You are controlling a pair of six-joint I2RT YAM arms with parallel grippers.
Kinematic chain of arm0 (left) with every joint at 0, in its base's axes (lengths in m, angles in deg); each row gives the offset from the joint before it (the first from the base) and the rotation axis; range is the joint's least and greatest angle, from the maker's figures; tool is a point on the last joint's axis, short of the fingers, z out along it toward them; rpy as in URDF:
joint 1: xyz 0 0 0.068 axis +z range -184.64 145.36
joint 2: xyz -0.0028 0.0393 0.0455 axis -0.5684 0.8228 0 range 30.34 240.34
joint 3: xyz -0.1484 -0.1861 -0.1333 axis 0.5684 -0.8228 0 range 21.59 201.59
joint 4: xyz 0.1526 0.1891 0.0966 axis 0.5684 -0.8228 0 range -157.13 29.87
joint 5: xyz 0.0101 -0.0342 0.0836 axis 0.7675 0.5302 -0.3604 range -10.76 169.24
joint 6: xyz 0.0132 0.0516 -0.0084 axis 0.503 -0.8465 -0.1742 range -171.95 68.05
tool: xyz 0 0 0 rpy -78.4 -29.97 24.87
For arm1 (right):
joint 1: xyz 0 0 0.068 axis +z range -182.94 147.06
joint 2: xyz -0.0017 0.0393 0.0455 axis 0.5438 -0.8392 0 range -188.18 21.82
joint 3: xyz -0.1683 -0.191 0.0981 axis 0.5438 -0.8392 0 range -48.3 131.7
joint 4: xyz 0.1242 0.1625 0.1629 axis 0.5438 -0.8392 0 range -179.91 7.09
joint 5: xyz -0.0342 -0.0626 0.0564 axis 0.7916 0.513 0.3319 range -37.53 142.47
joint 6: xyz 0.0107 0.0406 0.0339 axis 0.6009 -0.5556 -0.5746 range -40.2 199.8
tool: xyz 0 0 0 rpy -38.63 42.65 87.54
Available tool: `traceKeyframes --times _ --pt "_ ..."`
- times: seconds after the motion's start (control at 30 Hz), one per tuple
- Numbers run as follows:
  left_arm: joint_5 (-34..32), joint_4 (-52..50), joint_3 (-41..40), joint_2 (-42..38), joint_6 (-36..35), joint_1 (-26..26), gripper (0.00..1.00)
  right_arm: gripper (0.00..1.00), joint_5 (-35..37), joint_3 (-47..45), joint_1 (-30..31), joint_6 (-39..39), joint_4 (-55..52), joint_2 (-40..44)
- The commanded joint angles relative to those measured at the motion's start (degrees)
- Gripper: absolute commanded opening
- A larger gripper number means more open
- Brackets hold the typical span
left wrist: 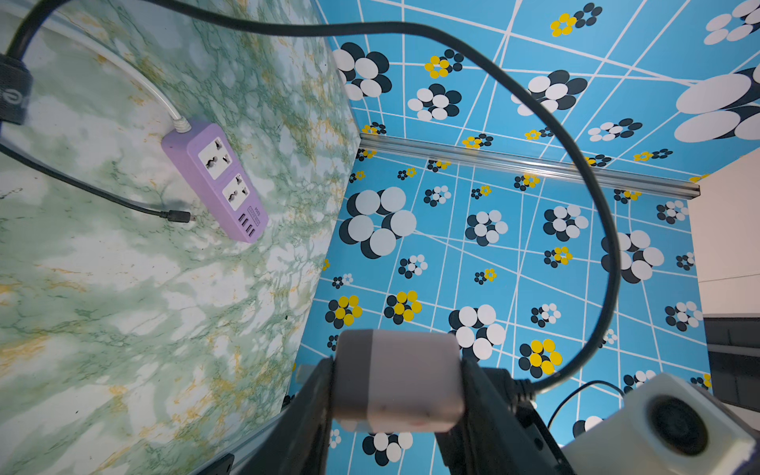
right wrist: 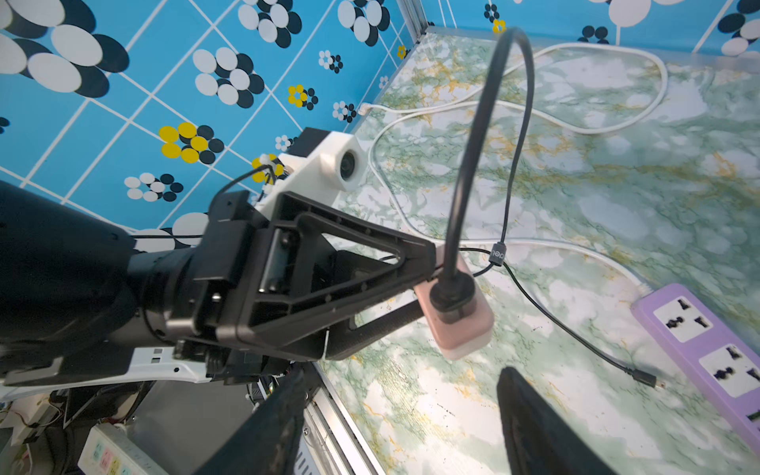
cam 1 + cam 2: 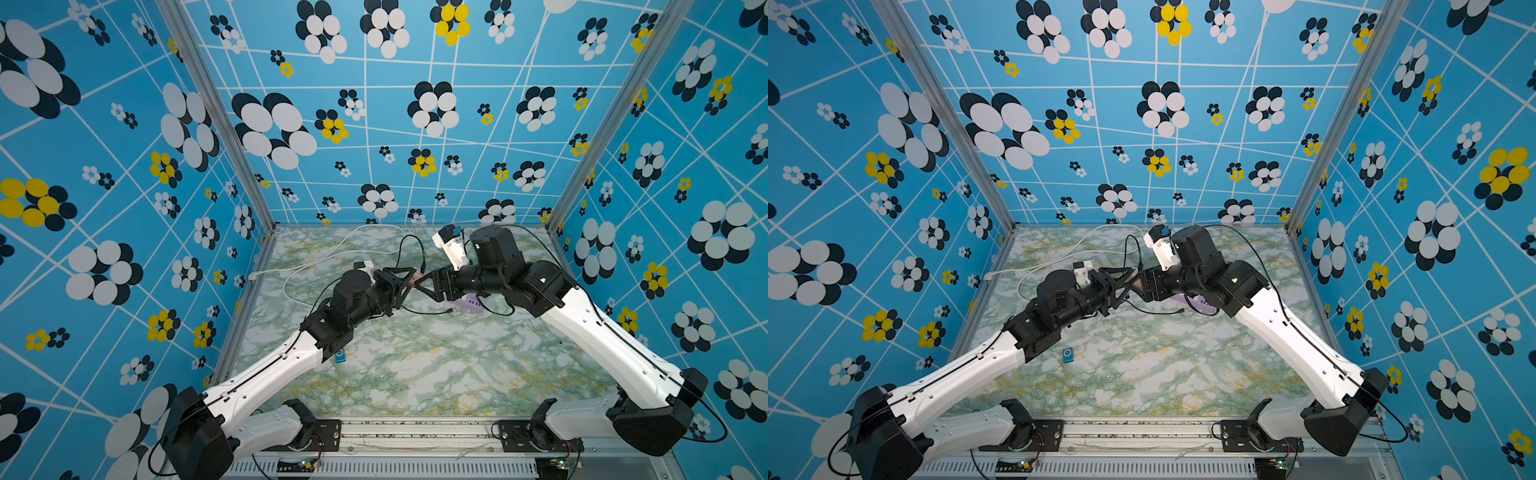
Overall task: Charge mp3
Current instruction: Insert the plug into the socket.
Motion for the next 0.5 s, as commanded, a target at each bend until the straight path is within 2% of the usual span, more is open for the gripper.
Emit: traceKeyframes --times 0.0,0.23,0.33,0.47 --pt "1.8 3.4 1.8 0.8 -0.8 0.4 0.0 0.74 -1.0 -2.8 -1.1 1.9 0.9 1.7" --pt "3.2 4.6 2.6 2.0 -0.8 0.0 0.0 0.66 -3.0 -3.9 -3.6 4.2 3.9 0.4" --pt "3.2 4.5 2.6 2.1 -0.8 -0.2 0.0 0.59 -4.6 -4.5 -4.4 5.8 5.8 0.4" --pt "3.2 4.9 2.3 2.1 -0.5 -0.4 0.0 0.54 -7.9 -3.9 -4.6 7.4 5.7 -0.8"
